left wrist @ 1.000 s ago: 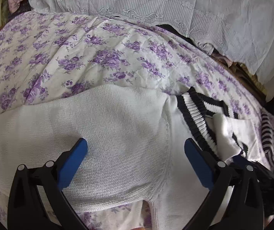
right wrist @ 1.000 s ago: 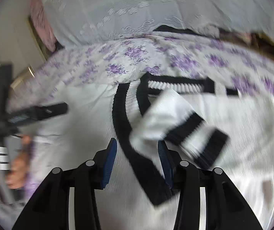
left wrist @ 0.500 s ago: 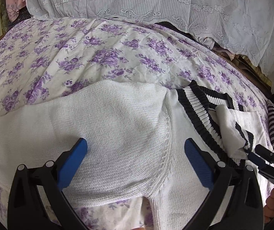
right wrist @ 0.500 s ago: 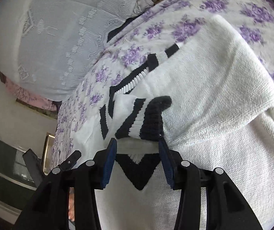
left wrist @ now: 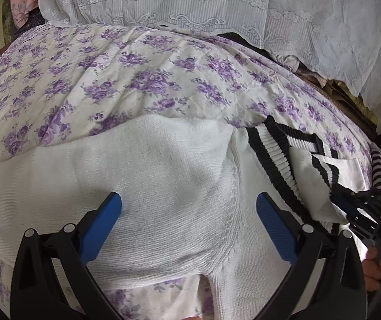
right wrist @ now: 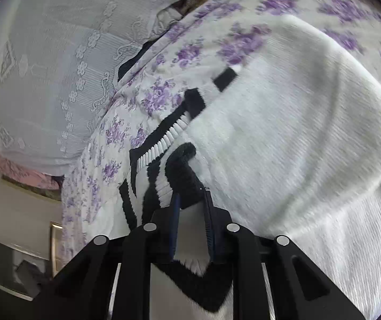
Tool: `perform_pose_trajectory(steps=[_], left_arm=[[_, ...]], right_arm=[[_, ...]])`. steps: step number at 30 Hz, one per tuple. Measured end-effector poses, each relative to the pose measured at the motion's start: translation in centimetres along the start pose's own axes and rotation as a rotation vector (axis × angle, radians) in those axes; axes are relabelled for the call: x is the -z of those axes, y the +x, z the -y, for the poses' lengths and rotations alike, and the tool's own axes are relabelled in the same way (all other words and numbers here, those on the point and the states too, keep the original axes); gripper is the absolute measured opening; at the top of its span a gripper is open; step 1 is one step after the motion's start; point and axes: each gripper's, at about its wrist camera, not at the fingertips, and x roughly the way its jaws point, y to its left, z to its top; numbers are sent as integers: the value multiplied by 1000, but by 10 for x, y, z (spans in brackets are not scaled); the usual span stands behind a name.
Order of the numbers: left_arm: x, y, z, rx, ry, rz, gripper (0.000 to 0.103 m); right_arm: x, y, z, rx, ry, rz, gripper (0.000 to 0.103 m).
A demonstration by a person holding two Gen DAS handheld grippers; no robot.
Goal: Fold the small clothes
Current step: 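Open the right tool to release the cuff onto the sweater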
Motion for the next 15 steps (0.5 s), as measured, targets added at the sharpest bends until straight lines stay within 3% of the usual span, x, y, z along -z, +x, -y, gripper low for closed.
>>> perform_pose_trajectory(steps=[5,7,8,11,15], left_arm=[[-7,-4,-20,30,-90,2,99],[-8,-3,-29,41,-133,-2,99],[-9,-2,-34,44,-152,-4,99],[-8,-1,-43,51,-189,-7,99],[-7,-5,-38,51,-173,3,99]], right_arm=[[9,12,-60,-56,-219,30,0],[28,29,-95,-112,-350,-66,0],[42,44,-111,-144,-423,-174,0],[66,56,-116,-173,-442,-255,4],[61,30,-95,-195,-466,-224,4]])
